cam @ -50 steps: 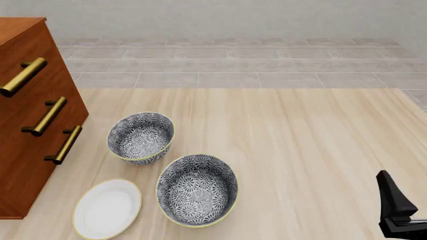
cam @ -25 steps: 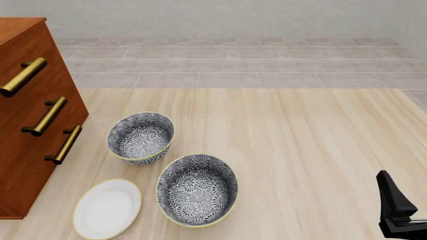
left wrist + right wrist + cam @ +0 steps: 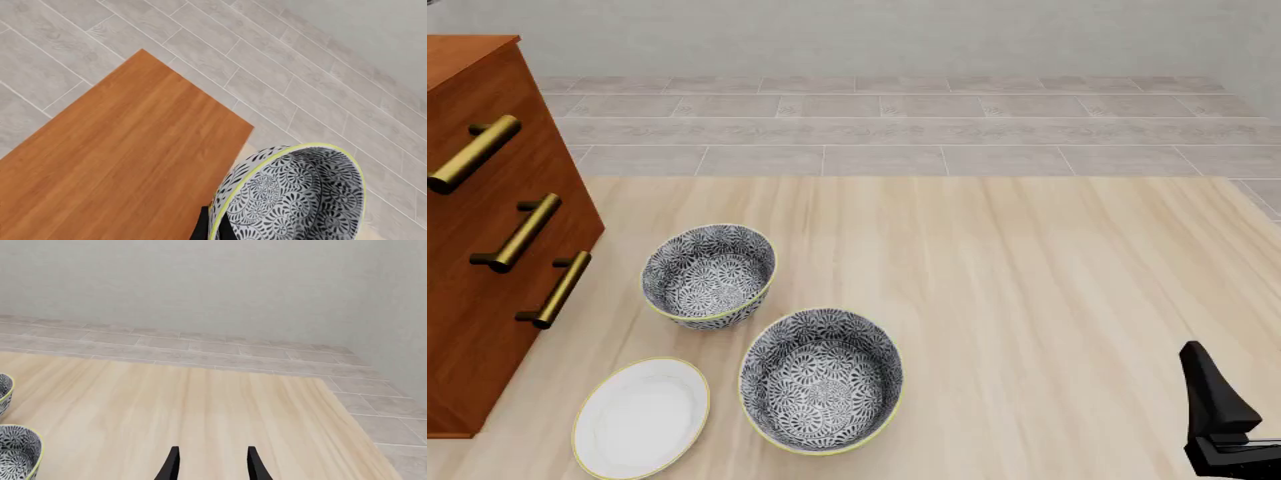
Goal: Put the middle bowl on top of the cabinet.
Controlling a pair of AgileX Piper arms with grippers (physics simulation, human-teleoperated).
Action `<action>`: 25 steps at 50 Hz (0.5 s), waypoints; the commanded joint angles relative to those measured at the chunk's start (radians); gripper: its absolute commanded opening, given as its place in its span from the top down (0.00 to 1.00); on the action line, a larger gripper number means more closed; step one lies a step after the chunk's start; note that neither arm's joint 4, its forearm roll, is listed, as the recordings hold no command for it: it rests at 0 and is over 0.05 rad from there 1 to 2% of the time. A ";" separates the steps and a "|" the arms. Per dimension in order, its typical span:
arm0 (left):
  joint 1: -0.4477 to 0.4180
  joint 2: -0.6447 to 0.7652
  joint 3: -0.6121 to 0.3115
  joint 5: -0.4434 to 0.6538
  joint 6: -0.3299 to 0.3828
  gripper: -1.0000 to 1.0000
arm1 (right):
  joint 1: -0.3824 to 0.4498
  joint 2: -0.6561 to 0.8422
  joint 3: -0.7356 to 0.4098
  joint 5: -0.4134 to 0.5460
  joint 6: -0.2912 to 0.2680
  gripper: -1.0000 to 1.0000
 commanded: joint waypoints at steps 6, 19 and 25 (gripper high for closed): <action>0.027 0.044 -0.032 -0.001 0.012 1.00 | -0.001 0.000 0.000 0.000 -0.001 0.00; 0.057 0.078 -0.020 -0.018 0.015 1.00 | -0.002 0.000 0.000 0.000 -0.002 0.00; 0.067 0.081 -0.008 -0.028 0.010 1.00 | -0.002 0.000 0.000 0.000 -0.002 0.00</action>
